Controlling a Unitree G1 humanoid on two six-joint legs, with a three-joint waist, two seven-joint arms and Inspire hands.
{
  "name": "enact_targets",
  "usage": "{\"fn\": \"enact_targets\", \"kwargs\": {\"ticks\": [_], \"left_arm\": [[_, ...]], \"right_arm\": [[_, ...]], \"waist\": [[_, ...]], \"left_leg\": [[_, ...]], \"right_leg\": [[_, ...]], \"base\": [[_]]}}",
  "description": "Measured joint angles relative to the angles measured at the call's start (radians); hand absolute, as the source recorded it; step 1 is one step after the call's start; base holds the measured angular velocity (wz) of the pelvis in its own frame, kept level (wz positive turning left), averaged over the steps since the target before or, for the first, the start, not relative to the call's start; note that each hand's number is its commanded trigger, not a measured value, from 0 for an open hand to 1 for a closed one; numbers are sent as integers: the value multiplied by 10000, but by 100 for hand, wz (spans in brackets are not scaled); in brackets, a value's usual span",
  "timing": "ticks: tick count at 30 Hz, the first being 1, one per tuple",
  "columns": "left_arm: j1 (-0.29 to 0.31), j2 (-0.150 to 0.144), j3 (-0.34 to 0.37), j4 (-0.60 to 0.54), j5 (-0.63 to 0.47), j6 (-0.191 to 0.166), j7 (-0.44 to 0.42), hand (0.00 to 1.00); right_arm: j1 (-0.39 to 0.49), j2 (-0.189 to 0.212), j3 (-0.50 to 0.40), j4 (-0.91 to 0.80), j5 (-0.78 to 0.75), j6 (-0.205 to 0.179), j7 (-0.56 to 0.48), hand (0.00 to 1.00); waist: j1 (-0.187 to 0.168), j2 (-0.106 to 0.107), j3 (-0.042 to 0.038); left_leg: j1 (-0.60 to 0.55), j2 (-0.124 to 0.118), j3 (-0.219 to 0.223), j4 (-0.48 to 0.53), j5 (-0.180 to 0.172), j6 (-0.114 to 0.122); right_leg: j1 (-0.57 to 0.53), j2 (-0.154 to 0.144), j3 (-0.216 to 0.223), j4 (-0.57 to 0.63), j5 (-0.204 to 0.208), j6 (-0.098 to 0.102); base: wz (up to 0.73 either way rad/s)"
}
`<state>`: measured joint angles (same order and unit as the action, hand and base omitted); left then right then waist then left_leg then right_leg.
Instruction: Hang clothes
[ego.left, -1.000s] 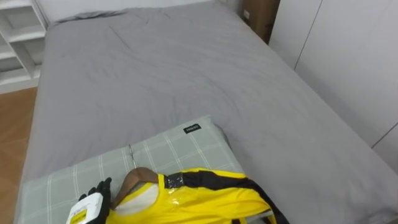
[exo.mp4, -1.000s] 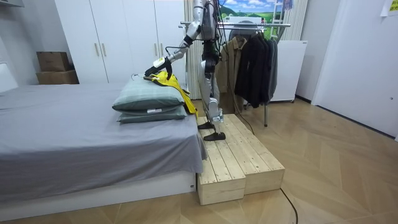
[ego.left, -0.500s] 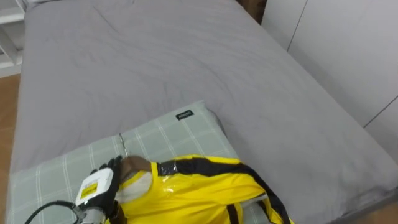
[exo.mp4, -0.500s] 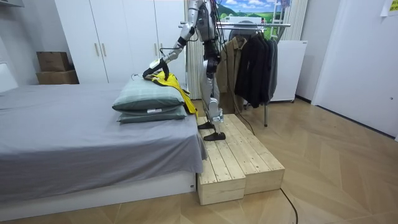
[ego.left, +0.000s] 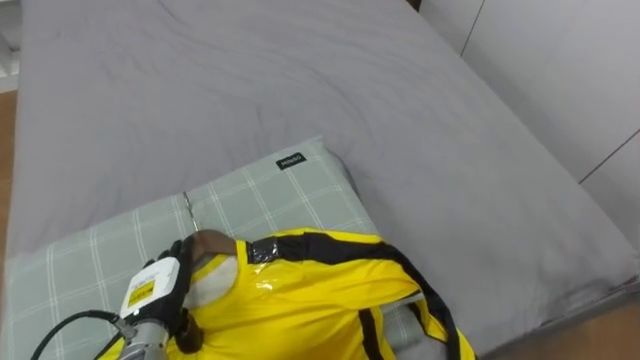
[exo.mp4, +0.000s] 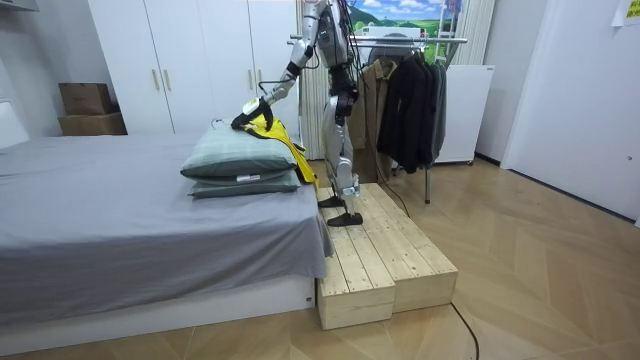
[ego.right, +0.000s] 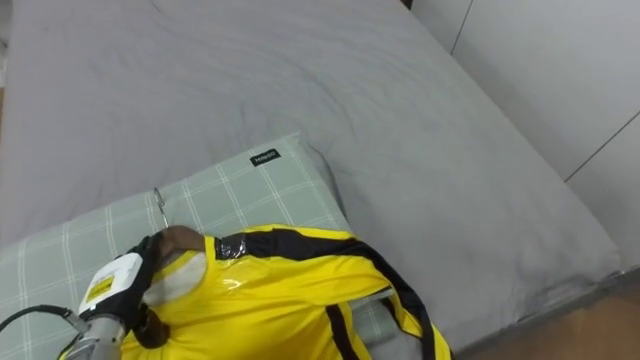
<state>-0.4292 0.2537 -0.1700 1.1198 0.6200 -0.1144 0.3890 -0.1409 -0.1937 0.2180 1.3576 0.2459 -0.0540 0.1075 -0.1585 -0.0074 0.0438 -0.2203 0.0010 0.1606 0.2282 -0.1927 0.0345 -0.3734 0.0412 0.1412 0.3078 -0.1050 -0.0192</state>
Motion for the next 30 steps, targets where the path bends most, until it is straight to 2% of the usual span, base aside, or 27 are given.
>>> {"fn": "enact_targets", "kwargs": {"ticks": [8, 12, 17, 30], "left_arm": [[-104, 50, 119, 550, -16, -56, 157, 0], [-138, 48, 127, 851, -380, -104, 307, 0], [-108, -12, 490, 1160, -393, -199, 504, 0], [-2, -113, 492, 1460, -399, -242, 826, 0]], "right_arm": [[-116, 7, 379, -1, -5, 18, -323, 0], [-107, 10, 456, -8, 13, 127, -447, 0], [-92, 47, 457, -8, 166, 127, -633, 0], [-160, 58, 453, -8, 188, 242, -609, 0]], "waist": [[62, -56, -12], [236, -100, -40], [351, -121, -53], [334, -142, -62]], "left_leg": [[-145, -1, -14, 87, 0, 0], [-140, 6, 0, 97, 0, -1], [-138, 10, 3, 109, 0, -1], [-58, 7, 18, 120, 0, -1]], "right_leg": [[-115, -23, -58, 61, 0, 0], [-102, -11, -41, 29, 1, 0], [-101, -13, -49, 28, 7, -4], [-111, -14, -66, 176, 9, -8]], "base": [[1], [-1], [0], [0]]}}
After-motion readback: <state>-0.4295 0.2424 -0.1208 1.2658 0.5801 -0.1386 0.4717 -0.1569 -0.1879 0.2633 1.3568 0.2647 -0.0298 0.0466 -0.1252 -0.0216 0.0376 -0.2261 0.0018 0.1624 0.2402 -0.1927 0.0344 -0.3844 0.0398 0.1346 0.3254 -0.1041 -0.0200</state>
